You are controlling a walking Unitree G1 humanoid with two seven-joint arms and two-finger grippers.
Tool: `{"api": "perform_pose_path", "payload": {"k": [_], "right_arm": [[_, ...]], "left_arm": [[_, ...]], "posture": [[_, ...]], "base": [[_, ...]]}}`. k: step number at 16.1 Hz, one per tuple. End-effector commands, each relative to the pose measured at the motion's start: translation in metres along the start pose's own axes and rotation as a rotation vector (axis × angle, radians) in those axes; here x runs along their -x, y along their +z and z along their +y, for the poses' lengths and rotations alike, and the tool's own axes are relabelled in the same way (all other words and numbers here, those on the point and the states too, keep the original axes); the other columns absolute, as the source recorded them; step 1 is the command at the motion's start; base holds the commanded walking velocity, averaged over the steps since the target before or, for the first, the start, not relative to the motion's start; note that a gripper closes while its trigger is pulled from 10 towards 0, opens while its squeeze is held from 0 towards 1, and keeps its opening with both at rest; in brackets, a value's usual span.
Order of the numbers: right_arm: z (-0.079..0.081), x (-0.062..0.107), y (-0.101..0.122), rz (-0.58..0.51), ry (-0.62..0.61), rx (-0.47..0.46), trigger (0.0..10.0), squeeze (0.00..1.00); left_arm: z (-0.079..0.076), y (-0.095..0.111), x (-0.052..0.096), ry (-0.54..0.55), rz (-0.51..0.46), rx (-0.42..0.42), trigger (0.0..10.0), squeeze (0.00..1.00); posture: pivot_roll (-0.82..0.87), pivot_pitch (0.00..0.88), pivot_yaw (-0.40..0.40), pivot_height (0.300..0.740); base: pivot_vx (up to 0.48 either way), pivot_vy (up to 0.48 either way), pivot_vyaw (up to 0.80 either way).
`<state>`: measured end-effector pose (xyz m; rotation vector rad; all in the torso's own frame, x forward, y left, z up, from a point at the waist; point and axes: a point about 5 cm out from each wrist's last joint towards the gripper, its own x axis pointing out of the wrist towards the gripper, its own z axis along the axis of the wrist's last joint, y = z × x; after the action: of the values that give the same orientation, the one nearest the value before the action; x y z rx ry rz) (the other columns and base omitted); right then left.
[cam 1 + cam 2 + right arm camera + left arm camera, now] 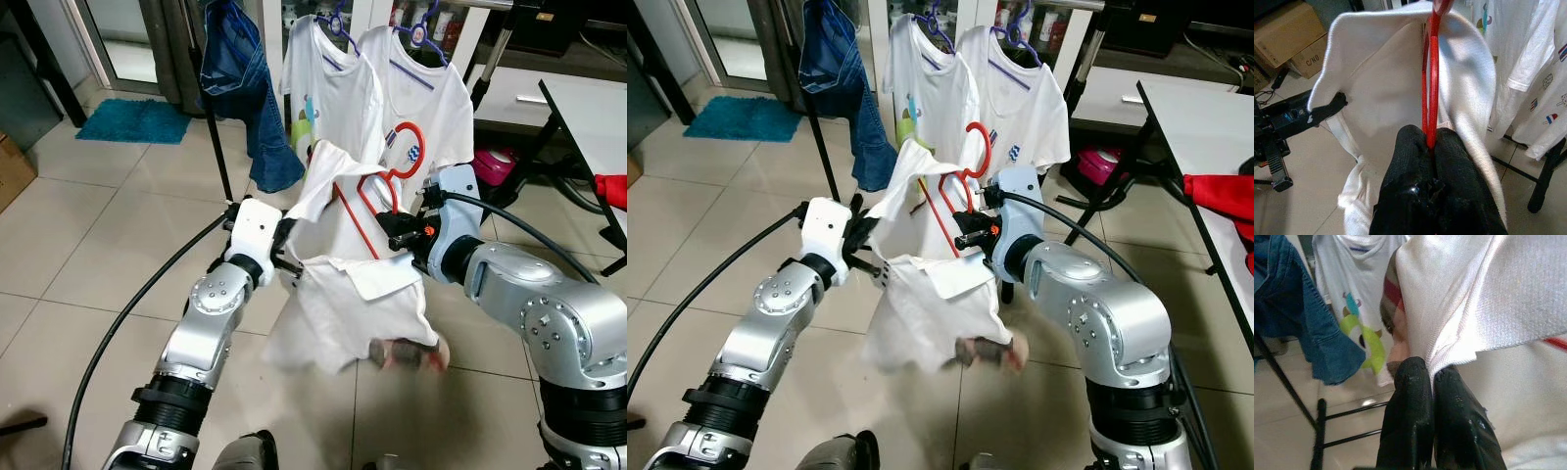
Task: Hang hanger
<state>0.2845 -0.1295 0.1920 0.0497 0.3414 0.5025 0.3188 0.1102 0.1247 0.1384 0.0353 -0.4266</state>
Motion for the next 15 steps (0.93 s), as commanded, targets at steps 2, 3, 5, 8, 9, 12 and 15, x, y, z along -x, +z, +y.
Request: {"api": "perform_pose_path", "payload": {"k": [2, 3, 5, 8, 9, 12, 15], "right_arm": [[0.001, -0.001, 0.0, -0.016, 0.005, 0.003, 10.0, 0.0], [0.001, -0.001, 0.0, -0.016, 0.004, 0.003, 10.0, 0.0], [0.0, -0.001, 0.0, -0.015, 0.0, 0.009, 10.0, 0.0], [-0.003, 0.0, -0.003, -0.013, -0.021, 0.004, 10.0, 0.0], [-0.012, 0.002, -0.009, 0.015, -0.082, 0.001, 10.0, 0.0], [-0.021, 0.004, -0.015, -0.006, -0.137, -0.058, 10.0, 0.0], [-0.019, 0.005, -0.025, -0.017, -0.132, -0.081, 10.0, 0.0]], "left_arm": [[0.0, 0.009, -0.001, -0.011, -0.034, 0.013, 0.0, 0.0], [-0.001, 0.01, -0.002, -0.028, -0.041, 0.018, 0.0, 0.0], [0.006, 0.005, -0.002, 0.047, 0.013, -0.022, 2.7, 0.0], [0.033, 0.0, 0.008, 0.181, 0.046, -0.002, 10.0, 1.0], [0.034, 0.004, 0.012, 0.165, 0.02, 0.048, 10.0, 1.0], [0.02, 0.011, 0.029, 0.059, 0.0, 0.156, 10.0, 1.0], [0.013, 0.013, 0.051, 0.048, -0.013, 0.139, 10.0, 0.0]], "posture": [[-0.21, 0.104, 0.003, 0.74], [-0.21, 0.103, 0.005, 0.74], [-0.21, 0.103, 0.006, 0.74], [-0.21, 0.102, 0.01, 0.74], [-0.2, 0.106, 0.01, 0.74], [-0.2, 0.106, 0.024, 0.74], [-0.19, 0.101, 0.021, 0.74]], "base": [[0.0, 0.0, 0.0], [0.0, 0.0, 0.0], [0.0, 0.0, 0.0], [0.0, 0.0, 0.0], [0.0, 0.0, 0.0], [0.0, 0.0, 0.0], [0.0, 0.0, 0.0]]}}
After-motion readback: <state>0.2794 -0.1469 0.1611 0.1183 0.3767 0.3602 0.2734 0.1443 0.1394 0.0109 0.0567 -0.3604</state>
